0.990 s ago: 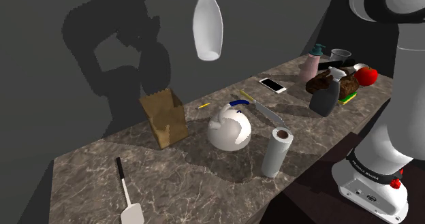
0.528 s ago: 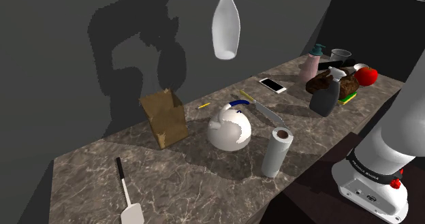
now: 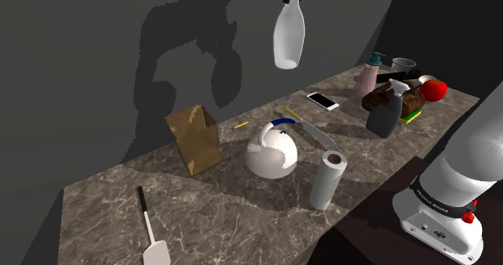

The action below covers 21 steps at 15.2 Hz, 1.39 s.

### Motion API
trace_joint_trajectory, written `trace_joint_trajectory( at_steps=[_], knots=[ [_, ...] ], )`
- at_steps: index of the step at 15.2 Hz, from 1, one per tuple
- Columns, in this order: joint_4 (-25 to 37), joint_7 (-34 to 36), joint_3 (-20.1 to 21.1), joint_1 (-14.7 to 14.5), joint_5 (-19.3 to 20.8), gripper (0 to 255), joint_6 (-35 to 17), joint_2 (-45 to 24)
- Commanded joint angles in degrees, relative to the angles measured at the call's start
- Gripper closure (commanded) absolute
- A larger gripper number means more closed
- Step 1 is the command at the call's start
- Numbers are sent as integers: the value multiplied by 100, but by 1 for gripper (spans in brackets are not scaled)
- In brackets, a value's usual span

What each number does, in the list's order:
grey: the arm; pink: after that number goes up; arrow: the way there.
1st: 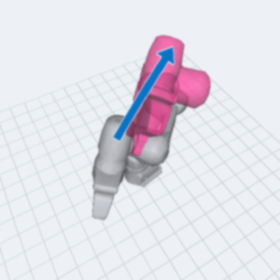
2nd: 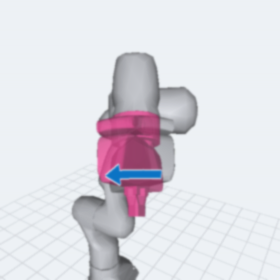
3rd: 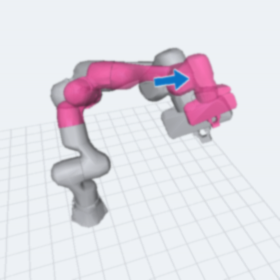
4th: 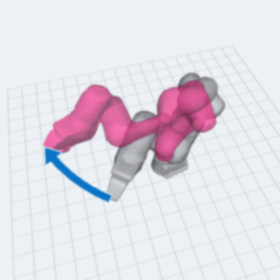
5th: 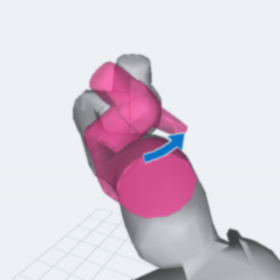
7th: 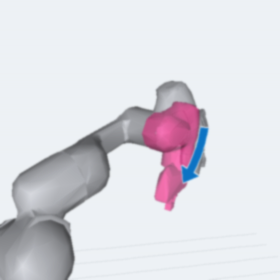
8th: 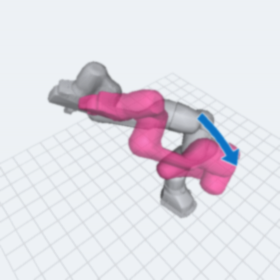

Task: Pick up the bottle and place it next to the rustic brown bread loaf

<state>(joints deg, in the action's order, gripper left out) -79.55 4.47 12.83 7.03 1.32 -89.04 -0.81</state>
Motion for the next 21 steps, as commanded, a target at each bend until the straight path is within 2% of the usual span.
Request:
trace_joint_trajectory(
  at_steps=[1,11,21],
  knots=[
    [-271,-305,-151,159,-76,255,-159,125],
    [-951,-1677,-866,816,-292,255,-670,285],
    [-849,-2980,-1513,1448,-480,255,-981,-183]
  ],
)
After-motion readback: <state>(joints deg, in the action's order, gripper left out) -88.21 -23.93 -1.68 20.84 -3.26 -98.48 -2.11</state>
